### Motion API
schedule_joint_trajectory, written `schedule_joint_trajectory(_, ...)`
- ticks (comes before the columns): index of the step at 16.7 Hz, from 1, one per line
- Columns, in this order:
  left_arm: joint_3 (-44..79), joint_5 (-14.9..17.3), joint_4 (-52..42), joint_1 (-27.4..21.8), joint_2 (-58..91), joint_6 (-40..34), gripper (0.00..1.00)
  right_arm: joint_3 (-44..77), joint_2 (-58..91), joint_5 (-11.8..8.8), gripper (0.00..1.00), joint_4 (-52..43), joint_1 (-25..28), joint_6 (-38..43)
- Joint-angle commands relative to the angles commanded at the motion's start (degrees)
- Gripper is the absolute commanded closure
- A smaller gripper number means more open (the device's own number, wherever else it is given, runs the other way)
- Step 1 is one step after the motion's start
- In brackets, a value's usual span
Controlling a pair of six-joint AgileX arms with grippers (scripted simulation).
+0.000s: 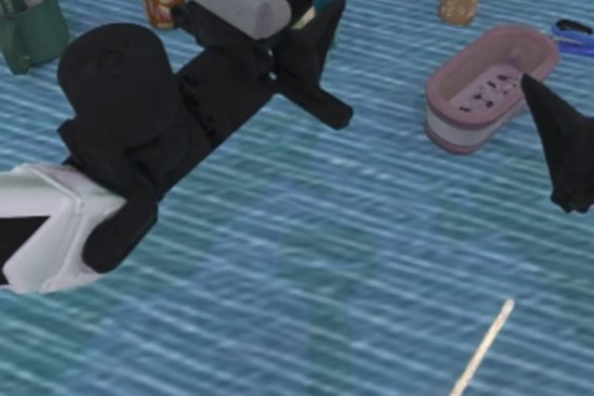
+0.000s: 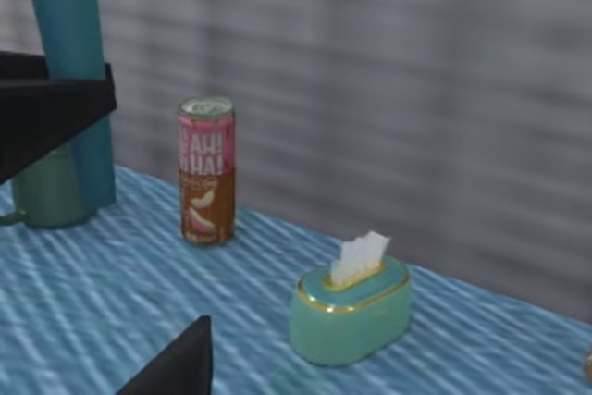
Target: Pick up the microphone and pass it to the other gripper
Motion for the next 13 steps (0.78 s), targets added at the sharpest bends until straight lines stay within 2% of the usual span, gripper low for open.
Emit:
schedule_joint_trajectory(4, 0.0, 0.0, 0.0, 0.0, 0.0, 0.0, 1.00, 9.0, 14.6, -3.9, 0.00, 5.3, 6.5, -0.7)
schedule_joint_trajectory(7, 0.0, 0.0, 0.0, 0.0, 0.0, 0.0, 1.00, 13.9, 22.1, -5.9, 0.00, 8.3, 9.9, -1.1)
schedule_joint_trajectory(9, 0.0, 0.0, 0.0, 0.0, 0.0, 0.0, 1.00, 15.7, 24.6, -6.6, 0.00, 9.4, 11.1, -1.3)
schedule_joint_trajectory(13, 0.0, 0.0, 0.0, 0.0, 0.0, 0.0, 1.00, 15.9, 25.0, -6.7, 0.00, 9.6, 11.3, -1.3)
